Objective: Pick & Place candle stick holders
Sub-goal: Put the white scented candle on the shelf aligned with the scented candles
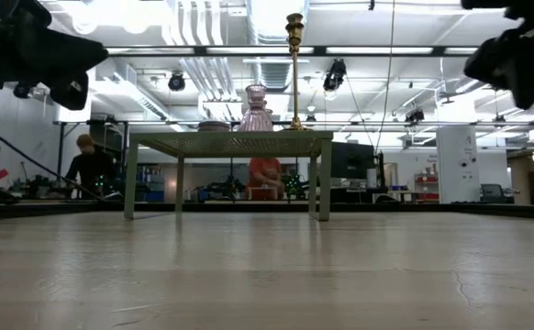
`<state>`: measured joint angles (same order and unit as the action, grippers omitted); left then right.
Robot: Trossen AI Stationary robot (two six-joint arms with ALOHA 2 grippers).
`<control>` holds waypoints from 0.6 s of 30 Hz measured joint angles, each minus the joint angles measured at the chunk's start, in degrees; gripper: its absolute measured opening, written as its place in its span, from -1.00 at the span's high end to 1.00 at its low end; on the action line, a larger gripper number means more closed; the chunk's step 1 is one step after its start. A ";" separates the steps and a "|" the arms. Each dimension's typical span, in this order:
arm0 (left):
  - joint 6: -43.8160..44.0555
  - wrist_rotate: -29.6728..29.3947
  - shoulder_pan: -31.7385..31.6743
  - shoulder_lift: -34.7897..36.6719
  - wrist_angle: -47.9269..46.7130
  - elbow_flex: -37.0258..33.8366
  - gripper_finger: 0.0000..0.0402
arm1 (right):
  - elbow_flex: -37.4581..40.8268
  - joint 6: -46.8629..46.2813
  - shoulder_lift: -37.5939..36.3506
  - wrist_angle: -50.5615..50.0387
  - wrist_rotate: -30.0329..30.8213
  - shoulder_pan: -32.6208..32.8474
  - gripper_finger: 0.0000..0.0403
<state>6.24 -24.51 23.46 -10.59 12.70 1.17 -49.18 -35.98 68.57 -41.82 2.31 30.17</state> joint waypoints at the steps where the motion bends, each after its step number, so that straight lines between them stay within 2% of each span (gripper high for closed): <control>1: 0.37 0.02 0.00 0.77 0.27 -0.39 0.74 | -0.60 -0.77 1.48 -0.58 -0.03 0.98 -0.08; 7: 1.25 0.51 0.00 3.15 -0.87 -0.53 0.75 | -4.69 -4.05 9.70 -3.85 -2.15 5.25 -0.46; 12: 1.04 0.86 0.00 3.23 -0.72 -0.48 0.75 | -6.89 -4.14 15.29 -6.88 -2.38 6.36 -0.75; 18: 4.14 0.67 0.00 2.99 -0.93 -0.50 0.75 | -6.69 -3.33 19.98 -7.36 -2.83 6.36 -0.83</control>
<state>10.37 -23.84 23.46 -7.60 11.77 0.67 -55.86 -39.31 88.54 -49.18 -0.51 36.53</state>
